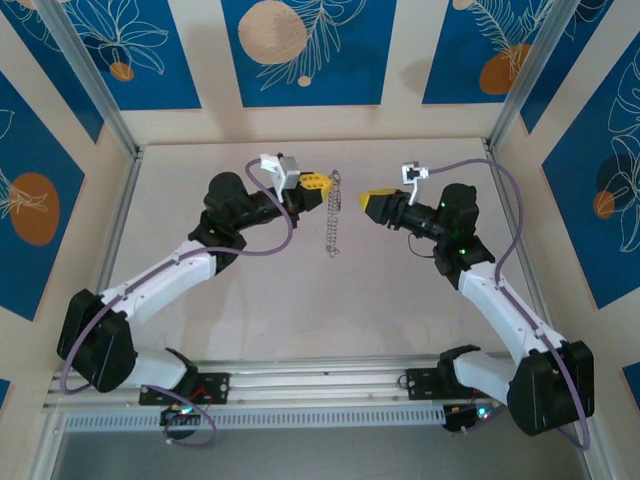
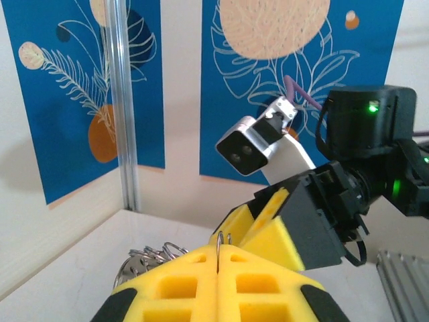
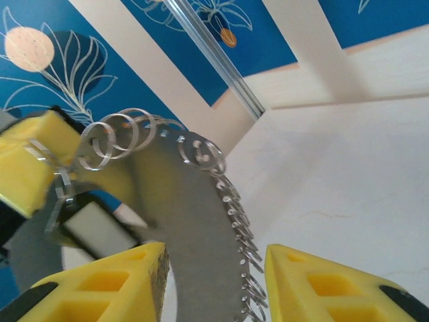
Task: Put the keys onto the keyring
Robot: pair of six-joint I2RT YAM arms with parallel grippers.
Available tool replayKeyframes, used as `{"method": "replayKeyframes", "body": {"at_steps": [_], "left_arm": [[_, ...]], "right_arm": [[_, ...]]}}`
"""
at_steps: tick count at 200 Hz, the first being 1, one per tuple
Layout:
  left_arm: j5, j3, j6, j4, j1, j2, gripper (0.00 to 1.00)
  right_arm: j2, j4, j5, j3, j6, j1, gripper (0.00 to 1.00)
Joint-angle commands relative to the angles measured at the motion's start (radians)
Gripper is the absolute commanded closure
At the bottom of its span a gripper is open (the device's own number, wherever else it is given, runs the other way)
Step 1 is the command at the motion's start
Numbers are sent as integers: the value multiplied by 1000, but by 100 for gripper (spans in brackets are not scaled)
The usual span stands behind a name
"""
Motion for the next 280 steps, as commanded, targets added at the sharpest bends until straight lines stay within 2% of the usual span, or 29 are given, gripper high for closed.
{"method": "replayKeyframes", "body": {"at_steps": [1, 49, 90, 140, 210, 280], "left_arm": [[46, -11, -180, 225, 23, 33, 100], [70, -14, -406, 433, 48, 95, 100], [66, -12, -516, 536, 53, 132, 100], [61, -5, -526, 539, 54, 138, 100], [58, -5, -529, 540, 53, 137, 100], [50, -9, -529, 543, 54, 138, 100]], "right_arm": [[-28, 55, 9, 44, 57, -6, 57], [26, 219, -18, 125, 144, -4, 51], [119, 336, -33, 179, 196, 19, 49], [185, 399, -59, 214, 207, 71, 49], [194, 415, -81, 193, 194, 114, 51], [212, 417, -110, 190, 186, 141, 65]]}}
